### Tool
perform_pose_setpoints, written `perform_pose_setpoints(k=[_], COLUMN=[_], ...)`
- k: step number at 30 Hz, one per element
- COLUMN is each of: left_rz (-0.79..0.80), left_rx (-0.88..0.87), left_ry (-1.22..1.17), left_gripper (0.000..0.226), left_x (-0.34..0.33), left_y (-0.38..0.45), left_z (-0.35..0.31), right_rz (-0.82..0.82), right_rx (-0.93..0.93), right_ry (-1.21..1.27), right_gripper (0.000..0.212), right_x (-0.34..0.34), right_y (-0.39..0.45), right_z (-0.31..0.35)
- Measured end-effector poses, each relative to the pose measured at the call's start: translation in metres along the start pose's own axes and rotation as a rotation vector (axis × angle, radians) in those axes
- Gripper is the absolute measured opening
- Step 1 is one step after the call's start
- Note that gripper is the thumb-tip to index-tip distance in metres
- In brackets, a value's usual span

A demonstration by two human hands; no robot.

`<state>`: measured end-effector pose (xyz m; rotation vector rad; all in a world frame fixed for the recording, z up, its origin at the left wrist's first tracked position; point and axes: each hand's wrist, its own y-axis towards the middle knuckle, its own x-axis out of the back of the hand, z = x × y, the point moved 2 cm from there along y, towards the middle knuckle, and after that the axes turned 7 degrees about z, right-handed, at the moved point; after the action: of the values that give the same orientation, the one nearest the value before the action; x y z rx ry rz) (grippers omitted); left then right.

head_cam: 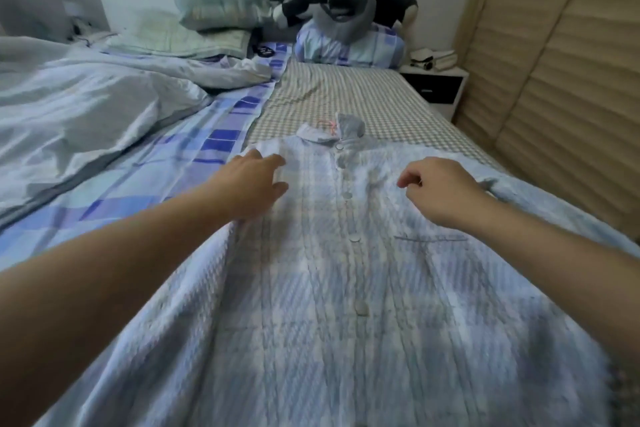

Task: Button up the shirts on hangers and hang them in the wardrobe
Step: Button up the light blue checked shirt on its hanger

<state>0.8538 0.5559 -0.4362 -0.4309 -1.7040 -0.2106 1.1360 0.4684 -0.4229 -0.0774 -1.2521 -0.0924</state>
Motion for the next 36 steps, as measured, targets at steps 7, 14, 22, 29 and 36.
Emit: perform_pose_setpoints(k=[7, 14, 22, 29, 36], left_rz=[-0.117, -0.230, 0.030, -0.058, -0.113], left_rx=[0.046, 0.040, 0.120, -0.112, 0.063], left_ry=[-0.001, -0.152, -0.399, -0.779, -0.647], left_gripper=[0.051, 0.048, 0.050, 0.027, 0.036], left_x=[-0.097, -0.102, -0.029, 0.174, 0.254], left_y=[0.114, 0.112, 0.091, 0.095, 0.015], left_z=[0.070, 0.077, 0.051, -0.036, -0.104], right_rz=[-0.034, 0.102, -0.116, -0.107, -0.296], right_rx=[-0.154, -0.295, -0.119, 0.057, -0.235], right_ry=[-0.122, -0.175, 0.177, 0.406, 0.407], right_gripper=[0.050, 0.039, 0.011, 0.009, 0.013], right_x=[-0.045, -0.068, 0.055, 0.163, 0.252], right_y=[0.214, 0.286, 0.187, 0.108, 0.014], right_z=[-0.027, -0.068, -0.026, -0.009, -0.002])
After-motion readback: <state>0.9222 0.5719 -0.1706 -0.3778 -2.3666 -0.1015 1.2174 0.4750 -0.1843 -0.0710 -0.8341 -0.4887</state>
